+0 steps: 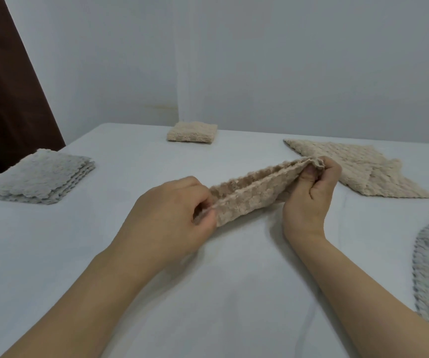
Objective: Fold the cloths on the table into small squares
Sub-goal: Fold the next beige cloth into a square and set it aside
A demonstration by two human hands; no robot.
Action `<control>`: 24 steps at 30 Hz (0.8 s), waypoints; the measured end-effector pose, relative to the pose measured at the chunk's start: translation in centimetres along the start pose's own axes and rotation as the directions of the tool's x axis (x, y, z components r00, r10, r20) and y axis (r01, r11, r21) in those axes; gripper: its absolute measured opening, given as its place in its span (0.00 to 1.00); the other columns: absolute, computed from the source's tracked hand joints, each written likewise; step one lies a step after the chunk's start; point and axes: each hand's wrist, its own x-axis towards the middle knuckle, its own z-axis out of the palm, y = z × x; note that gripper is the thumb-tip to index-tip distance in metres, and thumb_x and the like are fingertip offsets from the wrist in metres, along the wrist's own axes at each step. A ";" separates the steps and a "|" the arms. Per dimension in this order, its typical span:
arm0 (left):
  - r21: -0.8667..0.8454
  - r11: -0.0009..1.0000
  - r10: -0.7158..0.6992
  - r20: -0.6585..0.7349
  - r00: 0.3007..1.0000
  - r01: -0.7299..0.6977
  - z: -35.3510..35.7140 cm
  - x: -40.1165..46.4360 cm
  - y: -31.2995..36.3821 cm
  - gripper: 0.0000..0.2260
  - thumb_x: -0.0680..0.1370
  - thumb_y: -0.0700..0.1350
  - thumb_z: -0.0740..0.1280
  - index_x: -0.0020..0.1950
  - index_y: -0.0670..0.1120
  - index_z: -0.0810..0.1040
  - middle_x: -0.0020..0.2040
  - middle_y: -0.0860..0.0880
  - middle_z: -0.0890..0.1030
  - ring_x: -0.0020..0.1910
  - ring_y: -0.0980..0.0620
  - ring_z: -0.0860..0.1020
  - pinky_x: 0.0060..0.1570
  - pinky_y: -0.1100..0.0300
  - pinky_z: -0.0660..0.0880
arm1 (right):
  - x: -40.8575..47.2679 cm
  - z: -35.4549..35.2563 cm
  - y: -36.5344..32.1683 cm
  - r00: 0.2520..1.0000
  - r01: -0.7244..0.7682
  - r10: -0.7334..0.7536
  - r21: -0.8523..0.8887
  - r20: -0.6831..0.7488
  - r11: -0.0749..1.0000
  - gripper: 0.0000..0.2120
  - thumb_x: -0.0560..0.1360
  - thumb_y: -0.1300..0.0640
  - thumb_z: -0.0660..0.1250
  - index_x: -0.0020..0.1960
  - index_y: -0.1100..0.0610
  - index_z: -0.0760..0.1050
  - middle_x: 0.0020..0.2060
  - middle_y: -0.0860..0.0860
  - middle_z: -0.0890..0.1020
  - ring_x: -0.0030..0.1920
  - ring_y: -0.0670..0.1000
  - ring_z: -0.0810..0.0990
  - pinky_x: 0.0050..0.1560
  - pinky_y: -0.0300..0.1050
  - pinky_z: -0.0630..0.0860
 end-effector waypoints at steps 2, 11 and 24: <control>0.048 0.998 -0.023 -0.151 0.988 0.031 -0.3 0.1 0.1 0.07 0.78 0.51 0.62 0.41 0.52 0.75 0.41 0.57 0.75 0.39 0.56 0.72 0.34 0.58 0.70 | 0.5 -0.2 0.1 0.998 -0.016 0.015 -0.011 -0.060 1.000 0.06 0.83 0.61 0.52 0.56 0.51 0.64 0.44 0.38 0.69 0.43 0.30 0.70 0.48 0.23 0.64; -0.240 0.969 0.043 -0.094 0.995 -0.065 -0.6 0.1 -1.6 0.10 0.79 0.55 0.62 0.44 0.51 0.76 0.48 0.58 0.75 0.47 0.57 0.75 0.45 0.62 0.70 | 1.0 -0.5 -0.1 0.994 -0.033 0.021 -0.113 -0.103 0.993 0.10 0.84 0.56 0.51 0.62 0.59 0.64 0.40 0.40 0.71 0.38 0.32 0.72 0.37 0.28 0.65; -0.219 0.975 0.058 0.378 0.924 0.028 2.4 -1.2 1.5 0.15 0.73 0.60 0.69 0.55 0.59 0.70 0.61 0.66 0.62 0.63 0.62 0.61 0.61 0.63 0.67 | 1.1 -0.3 1.0 0.994 -0.053 0.043 -0.098 -0.100 0.994 0.11 0.84 0.56 0.51 0.63 0.60 0.64 0.42 0.39 0.71 0.41 0.29 0.71 0.40 0.23 0.64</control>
